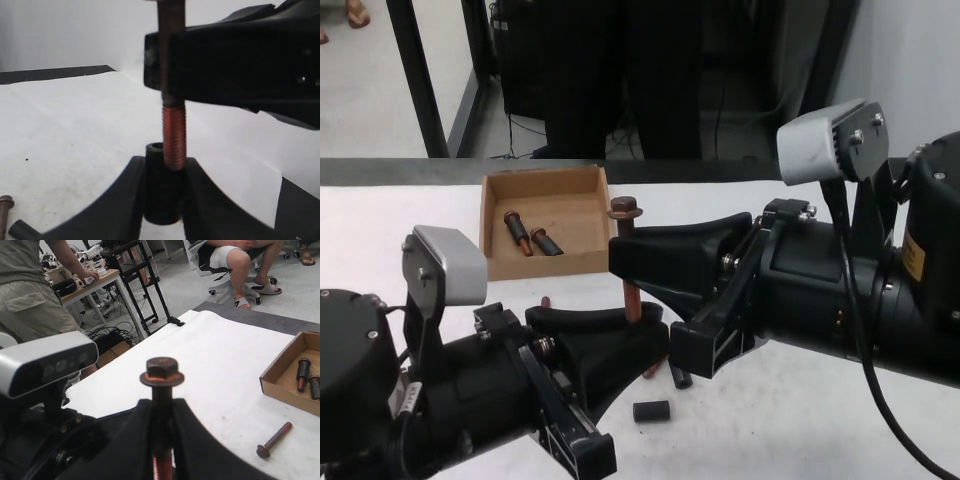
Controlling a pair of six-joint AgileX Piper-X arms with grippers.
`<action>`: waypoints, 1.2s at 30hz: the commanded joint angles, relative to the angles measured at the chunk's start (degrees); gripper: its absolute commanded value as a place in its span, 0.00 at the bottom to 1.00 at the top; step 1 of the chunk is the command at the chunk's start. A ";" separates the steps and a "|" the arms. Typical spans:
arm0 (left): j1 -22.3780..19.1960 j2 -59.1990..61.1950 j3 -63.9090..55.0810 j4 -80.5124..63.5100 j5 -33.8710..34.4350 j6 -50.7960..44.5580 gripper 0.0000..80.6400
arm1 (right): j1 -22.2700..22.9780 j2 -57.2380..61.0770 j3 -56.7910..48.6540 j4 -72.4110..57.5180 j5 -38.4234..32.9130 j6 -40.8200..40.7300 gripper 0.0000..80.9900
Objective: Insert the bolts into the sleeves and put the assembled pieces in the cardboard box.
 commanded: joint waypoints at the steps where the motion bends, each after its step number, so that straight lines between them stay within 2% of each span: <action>1: -0.24 -0.11 -0.72 0.60 1.25 2.19 0.01 | -1.35 -0.50 -1.05 -0.16 2.23 -1.62 0.00; 17: -0.24 -0.11 -0.72 -2.42 0.86 -2.20 0.01 | -1.85 -0.50 -1.05 2.12 1.02 -2.13 0.00; 21: -0.24 -0.11 -0.72 -2.38 -1.88 -2.34 0.01 | -1.85 -0.50 -1.05 2.04 0.14 -0.58 0.00; 36: -0.24 -0.11 -0.72 -2.38 -4.32 -2.34 0.01 | -1.29 -0.85 -2.05 2.04 -0.72 2.00 0.00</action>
